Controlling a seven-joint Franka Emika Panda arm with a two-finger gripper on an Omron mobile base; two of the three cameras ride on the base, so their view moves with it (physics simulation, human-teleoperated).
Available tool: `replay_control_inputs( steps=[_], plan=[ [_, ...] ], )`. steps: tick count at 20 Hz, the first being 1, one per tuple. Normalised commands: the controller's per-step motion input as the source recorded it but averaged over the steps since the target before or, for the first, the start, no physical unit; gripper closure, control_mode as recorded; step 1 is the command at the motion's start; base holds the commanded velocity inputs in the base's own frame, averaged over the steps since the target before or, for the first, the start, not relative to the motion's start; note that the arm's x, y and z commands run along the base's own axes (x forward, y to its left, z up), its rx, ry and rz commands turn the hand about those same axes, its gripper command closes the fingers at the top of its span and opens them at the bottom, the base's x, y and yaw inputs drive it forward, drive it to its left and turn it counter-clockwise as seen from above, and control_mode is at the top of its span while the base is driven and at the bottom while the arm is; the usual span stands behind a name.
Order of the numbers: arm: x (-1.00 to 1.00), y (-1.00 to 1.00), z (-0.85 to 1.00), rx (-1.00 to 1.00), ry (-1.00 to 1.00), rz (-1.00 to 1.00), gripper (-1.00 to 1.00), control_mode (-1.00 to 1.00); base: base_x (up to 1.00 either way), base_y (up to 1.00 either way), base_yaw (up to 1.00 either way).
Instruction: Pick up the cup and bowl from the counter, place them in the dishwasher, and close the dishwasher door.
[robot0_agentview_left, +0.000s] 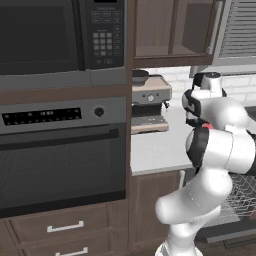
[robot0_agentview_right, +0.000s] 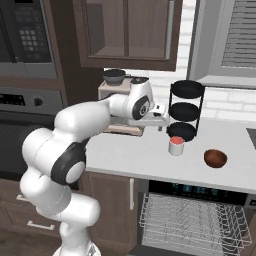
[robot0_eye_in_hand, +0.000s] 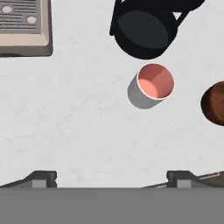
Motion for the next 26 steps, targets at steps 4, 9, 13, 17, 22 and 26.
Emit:
replay_control_inputs(
  steps=[4,9,13,17,22,26],
  plan=[
    [0.00,-0.04,-0.50,0.00,0.08,-0.02,-1.00,-1.00,0.00,0.00,0.00],
    [0.24,-0.12,-0.53,0.00,0.06,0.00,-1.00,-1.00,0.00,0.00,0.00],
    [0.48,-0.38,-0.38,0.00,0.05,0.00,-1.00,-1.00,0.00,0.00,0.00],
    [0.39,-0.53,-0.02,0.02,0.01,0.00,-1.00,-1.00,0.00,0.00,0.00],
    [0.04,-0.13,0.00,0.01,-0.01,0.00,-1.00,-1.00,0.00,0.00,0.00],
    [0.05,0.00,-0.12,0.00,0.00,0.00,-1.00,-1.00,0.00,0.00,0.00]
  ],
)
